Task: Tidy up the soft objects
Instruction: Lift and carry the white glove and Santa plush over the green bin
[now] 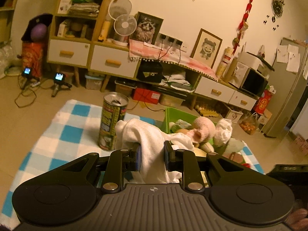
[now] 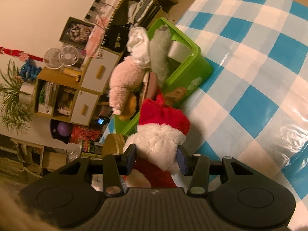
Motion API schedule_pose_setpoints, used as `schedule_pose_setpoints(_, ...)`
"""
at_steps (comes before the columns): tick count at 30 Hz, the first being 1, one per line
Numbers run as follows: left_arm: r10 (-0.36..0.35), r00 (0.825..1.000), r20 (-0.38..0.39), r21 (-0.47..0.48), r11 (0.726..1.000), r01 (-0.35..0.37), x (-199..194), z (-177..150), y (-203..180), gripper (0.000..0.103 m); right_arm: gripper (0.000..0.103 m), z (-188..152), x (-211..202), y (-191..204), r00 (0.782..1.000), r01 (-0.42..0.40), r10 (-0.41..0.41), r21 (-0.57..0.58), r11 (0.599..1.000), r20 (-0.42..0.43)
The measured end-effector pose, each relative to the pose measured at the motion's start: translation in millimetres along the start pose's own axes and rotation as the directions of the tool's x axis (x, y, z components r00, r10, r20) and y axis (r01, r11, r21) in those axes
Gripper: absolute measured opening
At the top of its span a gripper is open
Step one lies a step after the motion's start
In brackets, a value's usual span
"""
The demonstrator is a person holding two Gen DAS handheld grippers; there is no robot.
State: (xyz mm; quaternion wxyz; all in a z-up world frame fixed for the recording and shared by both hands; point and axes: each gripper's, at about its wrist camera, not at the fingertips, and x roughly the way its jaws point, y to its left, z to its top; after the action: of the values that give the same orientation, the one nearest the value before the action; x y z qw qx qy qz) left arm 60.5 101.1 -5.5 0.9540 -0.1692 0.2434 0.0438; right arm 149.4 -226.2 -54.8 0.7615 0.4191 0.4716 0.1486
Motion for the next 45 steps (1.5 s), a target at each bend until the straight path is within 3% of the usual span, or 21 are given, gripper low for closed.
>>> schedule_pose_setpoints(10, -0.051, 0.998, -0.023, 0.084, 0.995, 0.053, 23.2, 32.3, -12.5, 0.022, 0.023, 13.2, -12.2, 23.3, 0.995, -0.082, 0.081, 0.027, 0.996, 0.057)
schedule_pose_setpoints(19, -0.088, 0.986, -0.142, 0.177, 0.978, 0.112, 87.1, 72.1, -46.5, 0.022, 0.023, 41.3, 0.0, 64.9, 0.981, 0.007, 0.018, -0.124, 0.992, 0.195)
schedule_pose_setpoints(24, -0.029, 0.980, -0.196, 0.336, 0.937, 0.095, 133.3, 71.5, -73.9, 0.022, 0.024, 52.3, 28.9, 75.7, 0.974, 0.085, -0.040, -0.199, 0.976, 0.221)
schedule_pose_setpoints(34, 0.064, 0.965, -0.255, 0.574, 0.813, 0.098, 207.7, 46.5, -104.4, 0.022, 0.023, 66.2, 72.5, 70.0, 0.973, 0.137, -0.072, -0.298, 0.945, 0.220)
schedule_pose_setpoints(41, 0.097, 0.942, -0.320, 0.615, 0.778, 0.129, 240.4, 31.0, -108.8, 0.022, 0.023, 71.3, 82.5, 64.7, 0.975, 0.130, -0.062, -0.320, 0.938, 0.216)
schedule_pose_setpoints(45, 0.085, 0.936, -0.341, 0.569, 0.811, 0.134, 243.1, 35.4, -103.2, 0.023, 0.023, 73.2, 87.0, 61.3, 0.974, 0.130, -0.060, -0.322, 0.938, 0.218)
